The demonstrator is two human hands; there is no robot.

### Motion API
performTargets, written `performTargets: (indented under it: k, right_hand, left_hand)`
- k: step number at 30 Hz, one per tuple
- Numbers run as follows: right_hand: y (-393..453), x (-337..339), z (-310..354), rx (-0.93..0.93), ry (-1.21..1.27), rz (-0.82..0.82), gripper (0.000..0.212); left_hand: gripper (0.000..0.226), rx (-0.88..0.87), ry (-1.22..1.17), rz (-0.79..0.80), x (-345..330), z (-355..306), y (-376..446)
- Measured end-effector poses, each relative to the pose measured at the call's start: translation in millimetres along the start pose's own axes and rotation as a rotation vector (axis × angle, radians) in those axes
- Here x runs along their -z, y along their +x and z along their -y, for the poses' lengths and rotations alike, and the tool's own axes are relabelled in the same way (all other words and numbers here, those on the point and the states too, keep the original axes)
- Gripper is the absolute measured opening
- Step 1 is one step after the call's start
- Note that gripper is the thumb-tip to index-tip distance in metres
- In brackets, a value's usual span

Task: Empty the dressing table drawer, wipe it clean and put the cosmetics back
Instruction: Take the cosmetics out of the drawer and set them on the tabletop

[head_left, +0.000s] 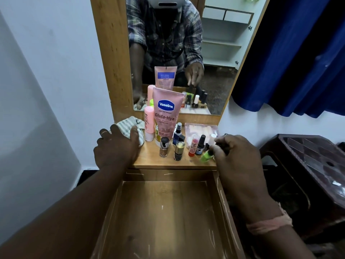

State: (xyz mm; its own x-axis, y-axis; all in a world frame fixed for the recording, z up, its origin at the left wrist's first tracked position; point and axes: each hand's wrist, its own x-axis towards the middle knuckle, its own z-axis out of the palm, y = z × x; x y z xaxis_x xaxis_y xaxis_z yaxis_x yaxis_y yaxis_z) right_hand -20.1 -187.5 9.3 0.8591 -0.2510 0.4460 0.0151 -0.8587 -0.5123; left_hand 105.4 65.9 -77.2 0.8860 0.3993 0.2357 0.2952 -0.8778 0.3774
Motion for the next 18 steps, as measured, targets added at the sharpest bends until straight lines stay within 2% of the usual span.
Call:
performTargets:
  k: [9,18]
  right_hand:
    - [16,-23,-11,0.024,-0.133,0.045,0.018]
    - [21,-30,-15,0.012,-0.137,0.022,0.019]
  left_hand:
    - [0.082,-0.009,0.003,-0.004,2,0,-1]
    - [0.082,-0.005,-0.006,-0.015,1,1,-1]
